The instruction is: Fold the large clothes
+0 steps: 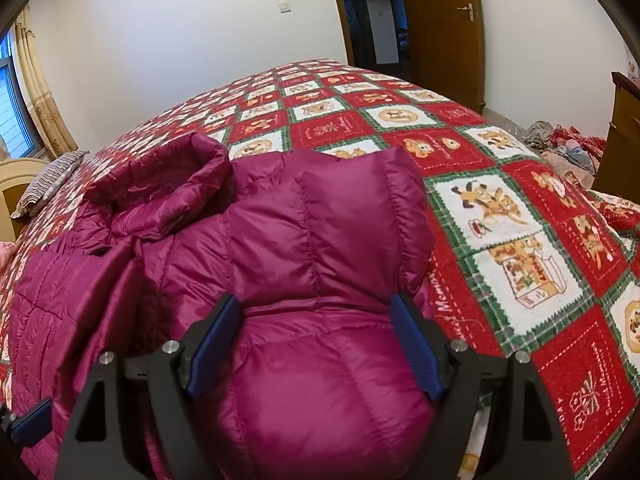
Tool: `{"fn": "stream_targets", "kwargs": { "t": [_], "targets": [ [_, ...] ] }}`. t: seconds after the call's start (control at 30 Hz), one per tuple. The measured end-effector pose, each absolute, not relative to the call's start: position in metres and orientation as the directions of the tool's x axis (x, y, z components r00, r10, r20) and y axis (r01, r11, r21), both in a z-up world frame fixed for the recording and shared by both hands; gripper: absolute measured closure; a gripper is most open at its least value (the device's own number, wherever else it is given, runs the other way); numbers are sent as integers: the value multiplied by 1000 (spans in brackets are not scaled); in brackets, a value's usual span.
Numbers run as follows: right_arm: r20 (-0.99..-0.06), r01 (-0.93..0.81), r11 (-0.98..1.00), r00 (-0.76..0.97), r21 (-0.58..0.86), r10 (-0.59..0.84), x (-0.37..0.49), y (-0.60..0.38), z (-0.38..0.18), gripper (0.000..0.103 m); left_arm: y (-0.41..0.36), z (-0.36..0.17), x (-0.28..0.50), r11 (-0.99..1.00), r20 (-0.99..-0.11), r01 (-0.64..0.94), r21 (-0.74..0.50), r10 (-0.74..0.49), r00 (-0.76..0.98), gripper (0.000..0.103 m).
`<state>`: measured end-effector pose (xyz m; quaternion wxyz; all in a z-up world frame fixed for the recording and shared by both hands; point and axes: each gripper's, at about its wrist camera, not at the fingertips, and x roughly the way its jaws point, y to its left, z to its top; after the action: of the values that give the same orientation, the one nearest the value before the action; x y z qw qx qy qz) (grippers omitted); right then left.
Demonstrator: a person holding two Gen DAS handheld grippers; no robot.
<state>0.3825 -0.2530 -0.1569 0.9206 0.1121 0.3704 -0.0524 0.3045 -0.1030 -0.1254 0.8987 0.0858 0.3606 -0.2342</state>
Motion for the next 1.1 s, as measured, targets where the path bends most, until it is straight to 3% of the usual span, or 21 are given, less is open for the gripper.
{"fn": "stream_targets", "kwargs": {
  "t": [0.13, 0.2, 0.3, 0.4, 0.57, 0.67, 0.83, 0.93, 1.0, 1.1],
  "targets": [
    [-691, 180, 965, 723, 189, 0, 381, -255, -154, 23, -76, -105, 287, 869, -669, 494, -16, -376, 640, 35],
    [-695, 187, 963, 719, 192, -1, 376, -257, -147, 28, -53, -98, 295, 870, -664, 493, -15, -378, 646, 35],
    [-651, 239, 955, 755, 173, -71, 352, -259, -120, 32, -20, -82, 319, 911, -634, 412, 16, -309, 709, 35],
    [-557, 118, 978, 830, 172, -2, 334, -232, -79, 32, 5, -72, 358, 961, -626, 272, 40, -189, 757, 35],
    [-596, -105, 987, 788, 122, 158, 350, -166, -70, 38, 31, -83, 426, 993, -653, 111, 51, -51, 756, 35],
    [-659, -149, 985, 734, 81, 165, 367, -144, -91, 52, 46, -107, 451, 995, -682, 2, 102, 69, 728, 35],
    [-740, -166, 984, 653, 67, 160, 378, -148, -134, 55, 82, -148, 442, 990, -742, -112, 81, 135, 657, 35],
    [-743, -191, 980, 648, 56, 168, 379, -150, -145, 54, 98, -169, 430, 983, -748, -182, 34, 146, 648, 24],
    [-739, -203, 978, 652, 46, 170, 379, -149, -152, 53, 106, -172, 431, 973, -755, -231, 14, 162, 636, 10],
    [-740, -200, 979, 651, 44, 166, 379, -149, -152, 52, 112, -180, 439, 966, -778, -259, -2, 161, 607, 3]
  ]
}}
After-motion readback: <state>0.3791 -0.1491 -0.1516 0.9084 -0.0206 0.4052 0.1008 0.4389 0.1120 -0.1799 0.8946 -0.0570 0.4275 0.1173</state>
